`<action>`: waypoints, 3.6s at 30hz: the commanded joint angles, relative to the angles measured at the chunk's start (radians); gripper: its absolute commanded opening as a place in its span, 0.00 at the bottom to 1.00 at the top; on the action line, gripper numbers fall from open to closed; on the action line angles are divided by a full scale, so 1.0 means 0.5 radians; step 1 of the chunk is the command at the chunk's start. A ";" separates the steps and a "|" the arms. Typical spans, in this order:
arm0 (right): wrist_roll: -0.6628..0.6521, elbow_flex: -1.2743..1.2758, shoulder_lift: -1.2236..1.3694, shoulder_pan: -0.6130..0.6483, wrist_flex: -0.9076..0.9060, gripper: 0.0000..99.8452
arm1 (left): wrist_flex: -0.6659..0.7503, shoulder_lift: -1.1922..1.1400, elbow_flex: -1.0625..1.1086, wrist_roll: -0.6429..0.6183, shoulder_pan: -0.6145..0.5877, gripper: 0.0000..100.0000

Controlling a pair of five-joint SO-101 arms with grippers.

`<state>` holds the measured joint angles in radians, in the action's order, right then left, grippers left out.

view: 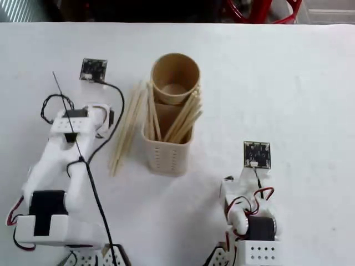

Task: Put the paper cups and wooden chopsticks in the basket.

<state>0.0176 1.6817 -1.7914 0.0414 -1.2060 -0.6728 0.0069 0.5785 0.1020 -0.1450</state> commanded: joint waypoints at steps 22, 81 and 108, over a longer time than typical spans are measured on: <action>-0.015 0.018 -0.017 0.005 -0.014 0.16 | -0.215 -0.428 -0.408 0.012 0.143 0.14; -0.015 0.018 -0.017 0.005 -0.014 0.16 | -1.053 -1.063 -1.221 -0.046 0.158 0.08; -0.015 0.018 -0.017 0.005 -0.014 0.16 | -0.473 -0.026 -0.350 -0.043 0.081 0.03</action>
<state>0.0176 1.6817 -1.7914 0.0414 -1.2060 -1.0134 -0.2601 0.2562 0.0898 -0.0990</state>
